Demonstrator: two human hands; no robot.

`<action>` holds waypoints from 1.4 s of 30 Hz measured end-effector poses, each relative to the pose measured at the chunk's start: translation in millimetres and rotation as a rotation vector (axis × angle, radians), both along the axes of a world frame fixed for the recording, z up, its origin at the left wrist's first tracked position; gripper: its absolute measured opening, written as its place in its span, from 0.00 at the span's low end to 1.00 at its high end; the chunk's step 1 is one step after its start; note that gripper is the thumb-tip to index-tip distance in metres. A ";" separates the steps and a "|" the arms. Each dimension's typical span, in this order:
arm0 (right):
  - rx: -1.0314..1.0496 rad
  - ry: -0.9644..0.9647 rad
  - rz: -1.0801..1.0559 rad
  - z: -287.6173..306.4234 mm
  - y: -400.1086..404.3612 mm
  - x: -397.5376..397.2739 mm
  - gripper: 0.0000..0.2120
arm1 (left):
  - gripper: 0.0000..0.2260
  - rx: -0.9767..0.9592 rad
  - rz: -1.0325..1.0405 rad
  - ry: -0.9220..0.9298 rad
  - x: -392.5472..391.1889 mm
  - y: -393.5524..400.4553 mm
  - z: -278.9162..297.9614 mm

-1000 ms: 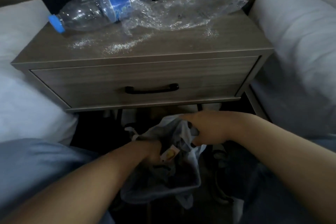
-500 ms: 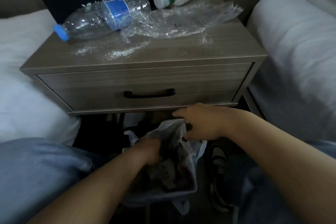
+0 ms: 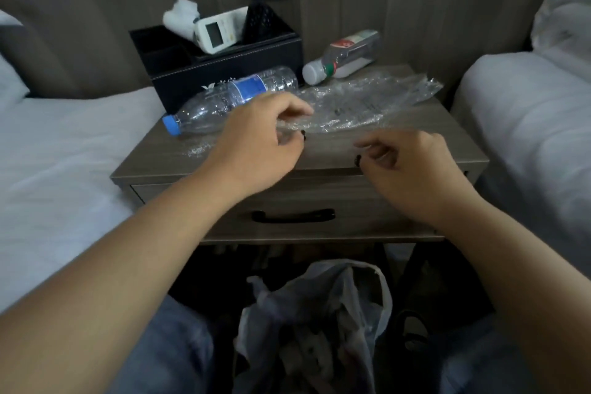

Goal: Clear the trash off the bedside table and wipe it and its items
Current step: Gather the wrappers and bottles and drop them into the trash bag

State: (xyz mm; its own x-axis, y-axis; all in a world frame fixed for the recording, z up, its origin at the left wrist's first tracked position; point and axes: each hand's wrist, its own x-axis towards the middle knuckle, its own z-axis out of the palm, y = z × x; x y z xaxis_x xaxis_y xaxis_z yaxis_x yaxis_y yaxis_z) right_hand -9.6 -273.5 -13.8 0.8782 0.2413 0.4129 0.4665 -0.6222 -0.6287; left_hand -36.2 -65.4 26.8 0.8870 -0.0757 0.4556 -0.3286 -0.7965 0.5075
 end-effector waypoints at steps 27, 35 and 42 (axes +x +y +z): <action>1.153 0.391 0.099 10.8 36.8 25.9 0.27 | 0.08 0.235 0.008 -0.652 22.2 25.6 -35.4; 1.213 0.420 0.281 6.9 55.9 26.9 0.27 | 0.19 -0.328 0.142 -0.356 14.1 45.3 -26.9; 1.083 0.358 0.282 8.3 70.1 16.9 0.30 | 0.10 -1.268 0.031 0.011 3.5 46.9 -21.8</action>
State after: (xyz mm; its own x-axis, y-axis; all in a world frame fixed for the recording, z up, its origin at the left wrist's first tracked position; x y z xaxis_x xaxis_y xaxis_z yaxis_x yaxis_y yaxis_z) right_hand 7.3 -203.4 -5.5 0.9574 0.1203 0.2624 0.1916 0.4153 -0.8893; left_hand -32.7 -18.5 5.0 0.8846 0.4278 0.1855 -0.3096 0.2414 0.9197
